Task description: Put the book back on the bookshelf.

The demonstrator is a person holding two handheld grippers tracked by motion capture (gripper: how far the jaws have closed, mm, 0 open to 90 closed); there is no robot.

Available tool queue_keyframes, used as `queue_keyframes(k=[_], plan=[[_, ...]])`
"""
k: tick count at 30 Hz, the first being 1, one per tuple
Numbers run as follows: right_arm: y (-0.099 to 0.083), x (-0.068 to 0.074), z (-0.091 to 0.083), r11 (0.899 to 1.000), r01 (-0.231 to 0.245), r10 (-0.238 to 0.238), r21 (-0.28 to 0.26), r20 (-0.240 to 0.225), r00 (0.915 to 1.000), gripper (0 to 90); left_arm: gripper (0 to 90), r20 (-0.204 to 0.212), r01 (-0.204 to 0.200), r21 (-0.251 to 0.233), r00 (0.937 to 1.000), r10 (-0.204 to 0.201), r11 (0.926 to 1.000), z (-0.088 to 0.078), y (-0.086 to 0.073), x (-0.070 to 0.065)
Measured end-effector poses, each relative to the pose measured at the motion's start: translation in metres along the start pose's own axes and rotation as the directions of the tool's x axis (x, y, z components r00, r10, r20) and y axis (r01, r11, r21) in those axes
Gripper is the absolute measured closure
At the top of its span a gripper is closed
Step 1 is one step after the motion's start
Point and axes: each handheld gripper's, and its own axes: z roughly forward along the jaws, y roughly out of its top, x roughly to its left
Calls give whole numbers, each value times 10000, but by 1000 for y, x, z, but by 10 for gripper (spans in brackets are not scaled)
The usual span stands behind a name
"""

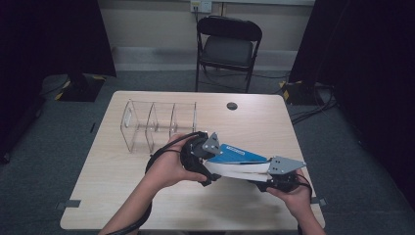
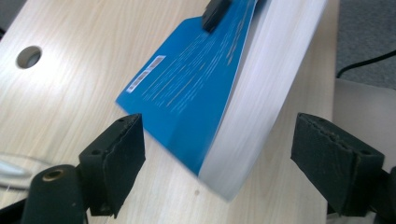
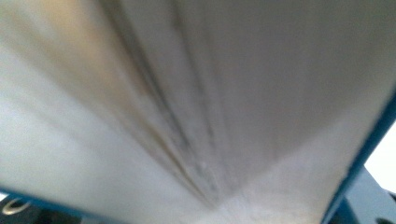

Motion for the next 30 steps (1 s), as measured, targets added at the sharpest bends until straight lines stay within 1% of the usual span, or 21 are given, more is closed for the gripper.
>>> queue_keyframes(k=[1, 2, 4, 6, 7, 9, 10, 12, 14, 15, 16, 18, 19, 24, 25, 28, 30], plan=[[0, -1, -1, 9999, -124, 124, -70, -23, 9999, 449, 178, 2, 45, 23, 10000, -45, 10000, -1, -2, 0], [0, -1, -3, 9998, -166, 165, -61, -47, 9999, 449, 186, -98, -87, 222, 9999, 90, 9997, -3, -4, 1], [1, -1, -5, 9992, -386, 386, -36, -87, 9992, 450, 202, -66, -114, 355, 9999, 117, 9993, -3, -9, 0], [2, -3, -8, 9981, -617, 616, -26, -158, 9980, 451, 192, -95, 65, 398, 9999, -62, 9992, -3, -14, 2], [2, -4, -9, 9975, -701, 701, -7, -173, 9974, 452, 192, -100, 249, 301, 9996, -246, 9992, -3, -17, 3], [2, -6, -11, 9963, -853, 851, -100, -202, 9962, 454, 190, -121, 384, 244, 9992, -381, 9990, -3, -21, 4], [2, -6, -12, 9956, -927, 924, -109, -204, 9955, 454, 190, -151, 390, 323, 9991, -385, 9987, -4, -23, 5], [2, -7, -12, 9944, -1046, 1044, -140, -191, 9944, 454, 187, -168, 528, 318, 9985, -523, 9981, -3, -26, 6], [2, -8, -12, 9930, -1165, 1161, -186, -203, 9930, 455, 187, -226, 577, 449, 9981, -567, 9973, -2, -30, 7], [2, -9, -13, 9919, -1254, 1250, -213, -198, 9920, 455, 188, -234, 691, 433, 9974, -681, 9967, -1, -32, 8], [3, -10, -13, 9909, -1329, 1325, -217, -220, 9909, 455, 189, -193, 723, 434, 9973, -715, 9964, 0, -34, 9], [4, -12, -13, 9893, -1444, 1440, -196, -237, 9893, 457, 189, -247, 808, 456, 9965, -798, 9957, 2, -39, 9], [4, -13, -13, 9878, -1541, 1536, -215, -240, 9878, 458, 188, -182, 787, 477, 9968, -779, 9958, 4, -41, 10], [7, -19, -15, 9810, -1923, 1916, -242, -293, 9810, 466, 188, -68, 1000, 593, 9950, -997, 9932, 12, -52, 9], [7, -20, -15, 9794, -2004, 1998, -251, -265, 9795, 468, 188, -88, 1091, 537, 9940, -1088, 9926, 13, -54, 9], [10, -26, -15, 9713, -2358, 2349, -305, -302, 9715, 479, 188, -23, 1216, 573, 9926, -1217, 9909, 17, -60, 9], [12, -29, -16, 9689, -2455, 2445, -320, -310, 9692, 491, 188, 18, 1284, 604, 9917, -1287, 9899, 19, -64, 9]])
